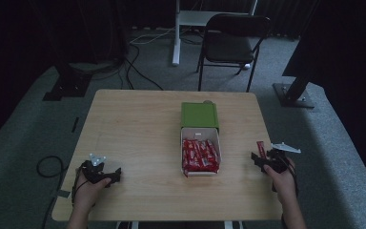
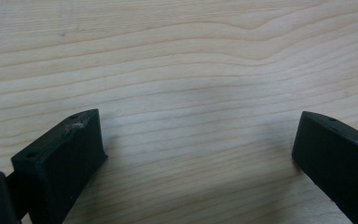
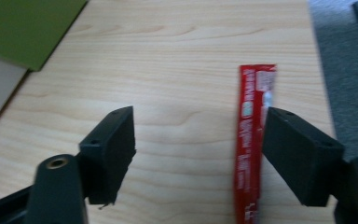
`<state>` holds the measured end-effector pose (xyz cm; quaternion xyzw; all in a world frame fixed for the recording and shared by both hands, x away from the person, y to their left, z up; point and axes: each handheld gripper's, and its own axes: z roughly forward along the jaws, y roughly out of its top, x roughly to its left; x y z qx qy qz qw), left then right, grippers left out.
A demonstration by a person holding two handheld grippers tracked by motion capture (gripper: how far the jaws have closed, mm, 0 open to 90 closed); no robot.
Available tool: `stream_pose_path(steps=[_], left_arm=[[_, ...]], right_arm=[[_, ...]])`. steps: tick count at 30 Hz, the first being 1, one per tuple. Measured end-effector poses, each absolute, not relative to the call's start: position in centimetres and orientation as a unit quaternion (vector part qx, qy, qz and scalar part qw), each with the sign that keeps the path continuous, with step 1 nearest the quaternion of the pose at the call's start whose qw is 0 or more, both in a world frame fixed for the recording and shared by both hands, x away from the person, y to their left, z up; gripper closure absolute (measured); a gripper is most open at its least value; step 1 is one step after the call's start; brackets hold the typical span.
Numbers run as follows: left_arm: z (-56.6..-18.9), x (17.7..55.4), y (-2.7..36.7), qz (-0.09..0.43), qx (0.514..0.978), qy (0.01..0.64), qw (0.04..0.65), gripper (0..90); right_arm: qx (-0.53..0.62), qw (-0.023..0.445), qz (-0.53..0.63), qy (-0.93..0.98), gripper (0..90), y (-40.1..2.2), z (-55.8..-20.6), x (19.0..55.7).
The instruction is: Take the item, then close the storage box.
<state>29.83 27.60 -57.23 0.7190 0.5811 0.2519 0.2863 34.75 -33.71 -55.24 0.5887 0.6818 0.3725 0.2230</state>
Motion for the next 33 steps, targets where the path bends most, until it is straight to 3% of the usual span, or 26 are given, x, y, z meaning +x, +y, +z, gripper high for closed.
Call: stream_pose_path(steps=[16,33], left_arm=[[-55.9,29.8,23.9,0.235,0.762,0.509,0.325,2.9],[-54.4,30.0,19.7,0.222,0.786,0.447,0.365,2.9]], right_arm=[[0.53,0.185,0.41,0.719,14.4,-32.1,-55.3,34.0],[0.48,0.163,0.43,0.747,14.1,-30.4,-55.4,33.2]])
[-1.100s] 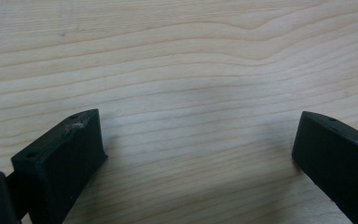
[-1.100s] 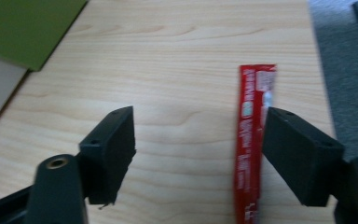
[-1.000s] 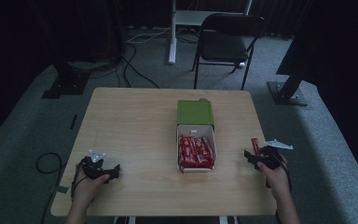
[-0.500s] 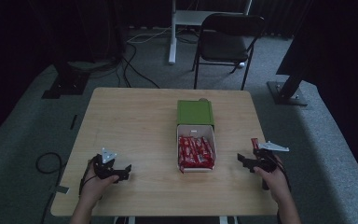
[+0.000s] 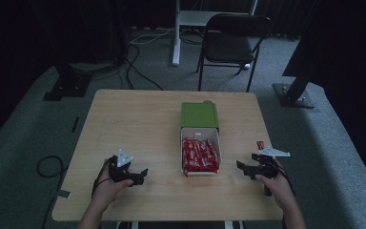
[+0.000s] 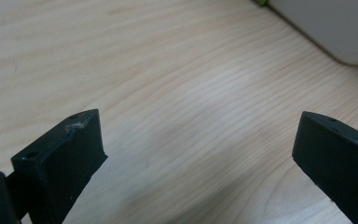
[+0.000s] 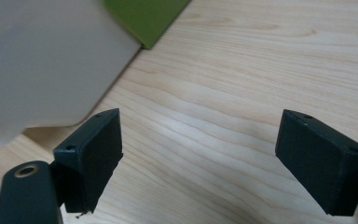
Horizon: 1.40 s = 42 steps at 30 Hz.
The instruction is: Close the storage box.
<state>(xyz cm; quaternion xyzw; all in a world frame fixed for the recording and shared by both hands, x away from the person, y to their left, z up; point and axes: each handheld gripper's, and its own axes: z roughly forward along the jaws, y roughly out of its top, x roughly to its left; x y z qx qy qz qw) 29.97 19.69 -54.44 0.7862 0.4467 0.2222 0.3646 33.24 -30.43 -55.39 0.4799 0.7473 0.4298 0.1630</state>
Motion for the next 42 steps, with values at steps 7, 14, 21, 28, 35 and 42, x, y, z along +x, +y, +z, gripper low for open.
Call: stream_pose_path(steps=[7,14,21,28,35,42], left_arm=[[-53.7,30.0,18.1,0.221,0.793,0.417,0.385,2.9],[-52.9,30.1,16.7,0.222,0.798,0.39,0.401,2.8],[-52.3,30.3,15.3,0.217,0.804,0.365,0.415,2.8],[-52.2,30.4,14.0,0.211,0.808,0.348,0.427,2.9],[-51.8,30.7,12.9,0.205,0.809,0.334,0.439,2.8],[-51.3,31.0,11.9,0.204,0.804,0.313,0.463,2.8]], right_arm=[[0.451,0.157,0.456,0.751,14.1,-29.6,-54.5,32.6],[0.414,0.148,0.478,0.76,13.9,-28.5,-53.5,31.9],[0.391,0.137,0.499,0.762,13.8,-27.8,-52.9,31.8],[0.363,0.132,0.507,0.771,13.8,-26.9,-52.3,31.7],[0.354,0.128,0.512,0.772,13.6,-26.2,-52.1,32.0],[0.349,0.124,0.521,0.769,13.6,-25.7,-52.1,32.3]])
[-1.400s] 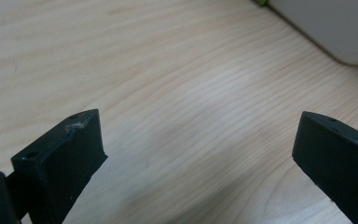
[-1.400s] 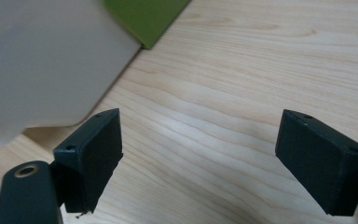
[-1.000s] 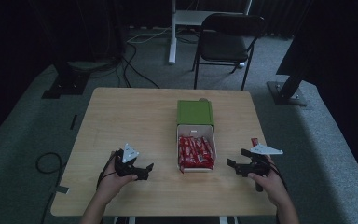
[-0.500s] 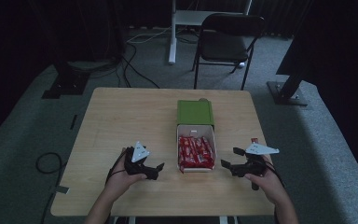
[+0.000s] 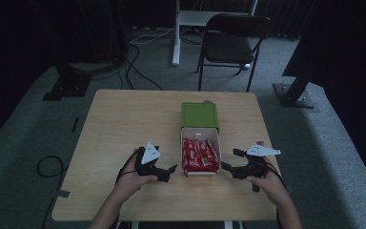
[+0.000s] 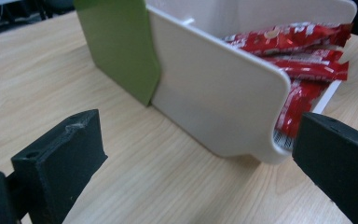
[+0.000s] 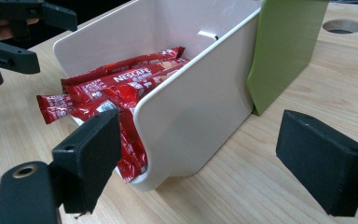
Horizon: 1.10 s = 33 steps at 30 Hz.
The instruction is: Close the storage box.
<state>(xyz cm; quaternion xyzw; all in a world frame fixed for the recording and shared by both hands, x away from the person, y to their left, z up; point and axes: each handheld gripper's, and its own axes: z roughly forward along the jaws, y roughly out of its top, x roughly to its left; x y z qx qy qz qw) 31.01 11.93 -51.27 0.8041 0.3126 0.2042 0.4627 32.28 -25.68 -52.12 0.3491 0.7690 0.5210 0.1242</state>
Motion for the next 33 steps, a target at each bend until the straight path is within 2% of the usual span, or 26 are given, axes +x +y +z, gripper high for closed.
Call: stream_pose_path(steps=[14,33], left_arm=[[-51.2,31.7,10.2,0.196,0.816,0.286,0.462,2.8],[-51.7,33.3,10.1,0.188,0.816,0.296,0.461,2.8]], right_arm=[[0.348,0.126,0.515,0.773,13.7,-25.4,-52.2,33.0],[0.352,0.118,0.517,0.771,12.4,-25.4,-52.7,33.3]])
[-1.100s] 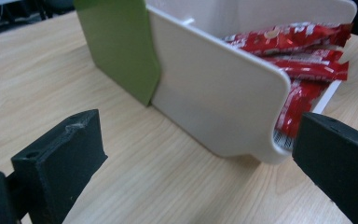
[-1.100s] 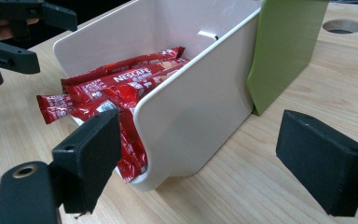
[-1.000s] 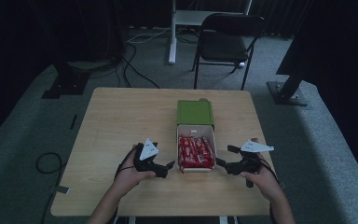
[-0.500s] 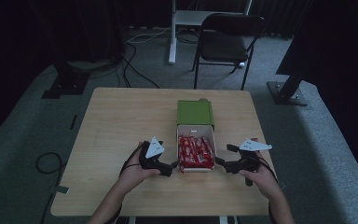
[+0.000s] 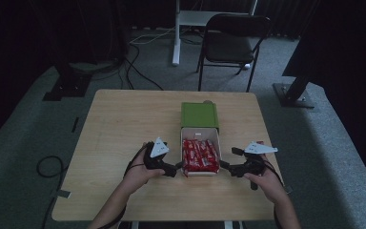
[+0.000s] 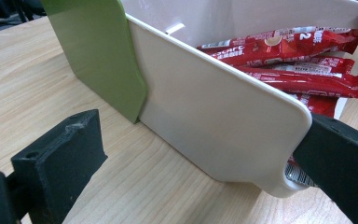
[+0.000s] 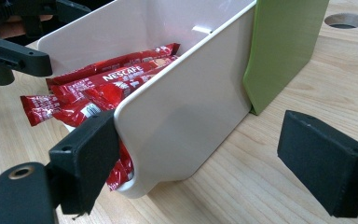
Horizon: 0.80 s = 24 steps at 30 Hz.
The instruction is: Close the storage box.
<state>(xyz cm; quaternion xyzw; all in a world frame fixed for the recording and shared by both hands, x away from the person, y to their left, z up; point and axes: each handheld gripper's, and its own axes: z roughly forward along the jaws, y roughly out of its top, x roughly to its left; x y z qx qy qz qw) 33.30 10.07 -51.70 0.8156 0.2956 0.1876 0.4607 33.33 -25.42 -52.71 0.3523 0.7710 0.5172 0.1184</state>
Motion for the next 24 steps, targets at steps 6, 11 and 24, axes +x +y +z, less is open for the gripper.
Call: stream_pose_path(steps=[6,11,24], left_arm=[[-51.44,33.45,10.14,0.19,0.814,0.296,0.462,2.8],[-51.41,33.63,10.25,0.191,0.814,0.299,0.46,2.8],[-51.25,34.29,10.39,0.192,0.815,0.3,0.457,2.8]], right_arm=[[0.353,0.119,0.518,0.77,12.2,-25.34,-52.78,33.42],[0.355,0.117,0.519,0.769,11.9,-25.21,-52.82,33.53],[0.356,0.118,0.517,0.77,11.4,-24.99,-52.78,33.92]])
